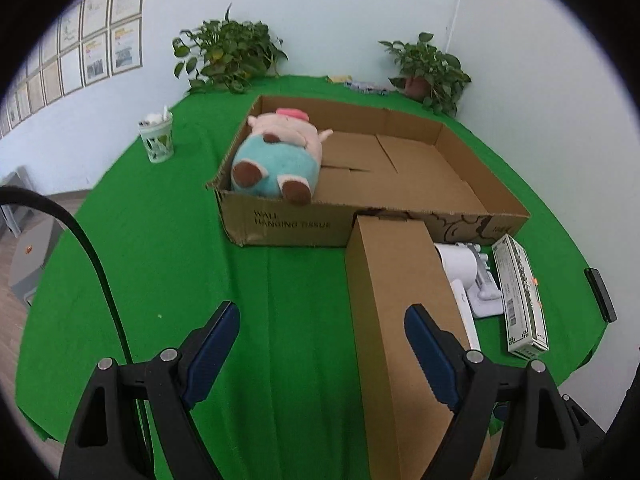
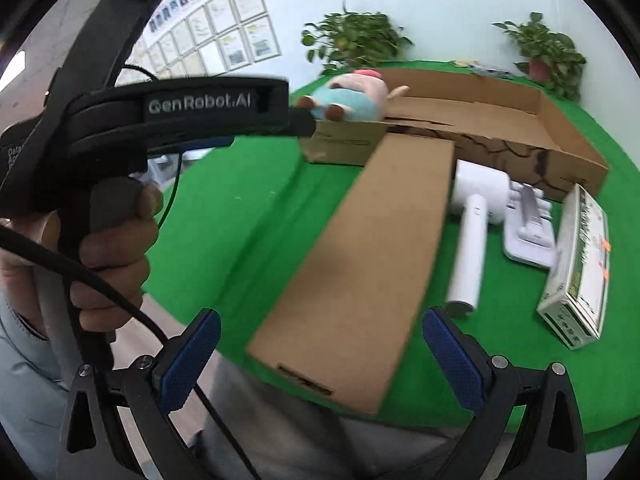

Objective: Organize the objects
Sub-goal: 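Move the left tool to the long brown cardboard box, then grasp the long brown box end with the left tool and lift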

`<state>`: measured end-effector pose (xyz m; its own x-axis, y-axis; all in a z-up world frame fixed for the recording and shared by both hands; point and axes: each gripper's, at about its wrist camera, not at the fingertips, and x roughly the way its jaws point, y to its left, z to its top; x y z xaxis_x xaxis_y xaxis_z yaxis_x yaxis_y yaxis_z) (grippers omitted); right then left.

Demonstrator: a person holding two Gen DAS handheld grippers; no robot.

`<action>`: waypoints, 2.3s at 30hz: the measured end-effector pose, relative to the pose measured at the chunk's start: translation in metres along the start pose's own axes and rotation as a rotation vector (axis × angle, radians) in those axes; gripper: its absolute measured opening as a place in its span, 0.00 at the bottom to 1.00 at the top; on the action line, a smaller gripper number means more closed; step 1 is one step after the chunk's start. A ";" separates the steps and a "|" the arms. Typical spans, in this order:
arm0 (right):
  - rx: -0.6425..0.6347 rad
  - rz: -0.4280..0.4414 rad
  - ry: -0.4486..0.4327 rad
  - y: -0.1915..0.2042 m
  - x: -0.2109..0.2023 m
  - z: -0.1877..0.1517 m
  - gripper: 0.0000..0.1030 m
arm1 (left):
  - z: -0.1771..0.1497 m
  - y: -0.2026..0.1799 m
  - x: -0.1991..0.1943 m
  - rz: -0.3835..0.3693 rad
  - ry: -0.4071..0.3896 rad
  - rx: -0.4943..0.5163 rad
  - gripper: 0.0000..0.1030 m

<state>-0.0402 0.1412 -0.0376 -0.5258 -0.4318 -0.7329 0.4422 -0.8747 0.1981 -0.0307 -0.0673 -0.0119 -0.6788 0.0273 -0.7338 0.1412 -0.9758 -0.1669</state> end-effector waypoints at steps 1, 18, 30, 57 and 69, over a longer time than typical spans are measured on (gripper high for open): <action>0.003 -0.023 0.008 -0.001 0.003 -0.003 0.99 | -0.001 0.002 0.010 -0.026 0.030 -0.016 0.81; 0.014 -0.027 0.028 -0.020 -0.019 -0.019 0.98 | -0.019 0.010 0.036 -0.157 0.159 -0.045 0.80; 0.042 -0.077 0.071 0.009 0.008 -0.006 0.98 | -0.027 0.023 0.036 -0.219 0.174 -0.084 0.81; -0.011 -0.159 0.101 -0.017 0.012 -0.026 0.84 | -0.062 -0.016 0.052 -0.416 0.325 -0.203 0.94; 0.011 -0.182 0.108 -0.017 0.019 -0.024 0.80 | -0.063 -0.035 0.041 -0.489 0.328 -0.173 0.80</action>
<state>-0.0401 0.1529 -0.0707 -0.5146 -0.2412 -0.8228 0.3393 -0.9386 0.0629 -0.0186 -0.0189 -0.0776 -0.4410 0.5555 -0.7049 0.0024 -0.7847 -0.6199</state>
